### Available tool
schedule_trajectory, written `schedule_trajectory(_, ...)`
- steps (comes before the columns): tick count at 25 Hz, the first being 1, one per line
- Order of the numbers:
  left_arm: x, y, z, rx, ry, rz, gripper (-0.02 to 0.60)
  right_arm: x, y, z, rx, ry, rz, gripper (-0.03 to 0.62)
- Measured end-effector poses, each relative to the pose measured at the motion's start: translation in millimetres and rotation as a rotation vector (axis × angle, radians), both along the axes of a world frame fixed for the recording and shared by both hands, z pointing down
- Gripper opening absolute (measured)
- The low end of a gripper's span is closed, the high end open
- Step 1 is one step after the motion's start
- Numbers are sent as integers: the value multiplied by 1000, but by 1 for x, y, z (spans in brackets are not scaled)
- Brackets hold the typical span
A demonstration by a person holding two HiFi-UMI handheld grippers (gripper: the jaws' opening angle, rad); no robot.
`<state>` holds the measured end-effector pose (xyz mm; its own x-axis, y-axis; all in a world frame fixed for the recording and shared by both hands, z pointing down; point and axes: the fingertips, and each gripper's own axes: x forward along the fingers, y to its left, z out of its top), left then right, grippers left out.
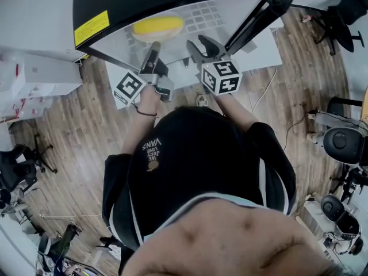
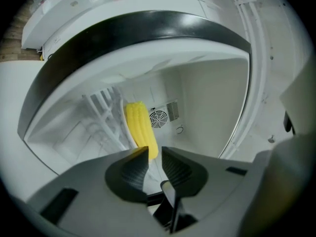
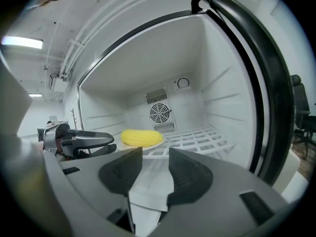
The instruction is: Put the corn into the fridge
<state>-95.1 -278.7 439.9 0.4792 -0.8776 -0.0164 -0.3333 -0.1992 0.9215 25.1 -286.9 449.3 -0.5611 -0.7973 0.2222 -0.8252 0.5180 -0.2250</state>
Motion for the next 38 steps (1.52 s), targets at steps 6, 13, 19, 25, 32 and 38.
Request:
schedule_trajectory(6, 0, 5, -3, 37, -105, 28, 63, 1, 7, 1, -2, -5, 28, 173)
schedule_trajectory(13, -1, 9, -4, 65, -191, 60, 63, 1, 16, 2, 0, -9, 57, 170)
schedule_trajectory(19, -1, 15, -3, 106, -310, 89, 63, -1, 24, 5, -1, -11, 78, 167)
schedule_trajectory(25, -12, 21, 6, 102, -351, 89, 63, -6, 30, 7, -4, -12, 90, 167)
schedule_trajectory(32, -15, 30, 8, 136, -429, 126, 63, -9, 38, 10, -5, -10, 118, 161)
schedule_trajectory(38, -18, 36, 14, 165, -507, 162, 63, -15, 45, 14, -12, -7, 137, 161)
